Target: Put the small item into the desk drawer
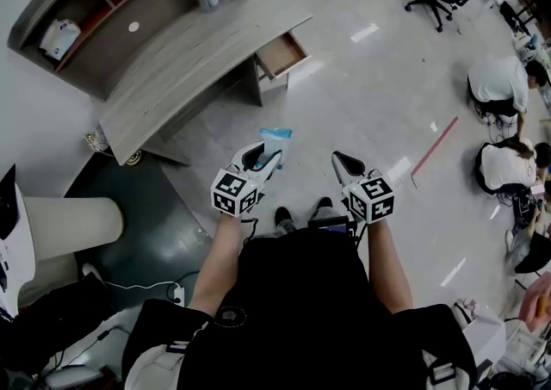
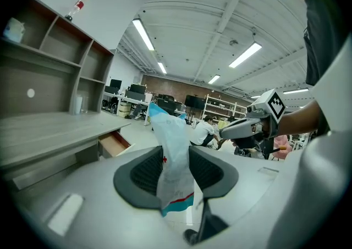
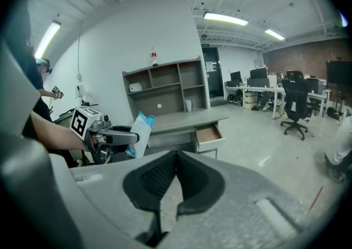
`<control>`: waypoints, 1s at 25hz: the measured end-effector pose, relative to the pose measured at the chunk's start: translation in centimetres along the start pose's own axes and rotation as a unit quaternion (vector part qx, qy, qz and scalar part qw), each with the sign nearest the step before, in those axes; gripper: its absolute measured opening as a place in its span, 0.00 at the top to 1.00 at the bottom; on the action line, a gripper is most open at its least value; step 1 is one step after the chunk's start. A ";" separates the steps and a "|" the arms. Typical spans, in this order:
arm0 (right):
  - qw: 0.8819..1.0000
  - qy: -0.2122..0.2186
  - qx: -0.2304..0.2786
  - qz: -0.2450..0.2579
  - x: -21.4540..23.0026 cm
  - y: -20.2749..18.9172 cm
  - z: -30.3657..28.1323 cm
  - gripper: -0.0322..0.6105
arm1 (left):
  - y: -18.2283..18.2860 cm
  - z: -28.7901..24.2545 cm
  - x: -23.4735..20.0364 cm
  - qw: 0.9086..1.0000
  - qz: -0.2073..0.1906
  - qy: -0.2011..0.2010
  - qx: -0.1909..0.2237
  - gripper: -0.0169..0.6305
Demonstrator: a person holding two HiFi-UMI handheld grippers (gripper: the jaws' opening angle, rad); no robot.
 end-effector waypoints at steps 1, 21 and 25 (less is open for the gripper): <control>1.000 0.000 -0.001 -0.001 0.1 -0.1 -0.1 0.95 | -0.1 -0.1 -0.1 1.000 0.002 0.001 0.000 0.73; 0.999 0.041 0.013 -0.026 7.4 1.8 -2.7 0.95 | 2.0 -5.9 -0.4 0.999 0.001 0.040 -0.012 0.73; 0.998 0.057 0.011 -0.025 9.6 2.4 -3.7 0.95 | 2.5 -7.5 -0.7 0.998 0.000 0.055 -0.017 0.73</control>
Point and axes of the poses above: the fingertips, and each gripper's own axes: z backward along the fingers, x to its right, y out of its top, the point moved 7 cm from there along z, backward along the fingers, and after that the axes turned 2 degrees about x, right-handed, at the moved point
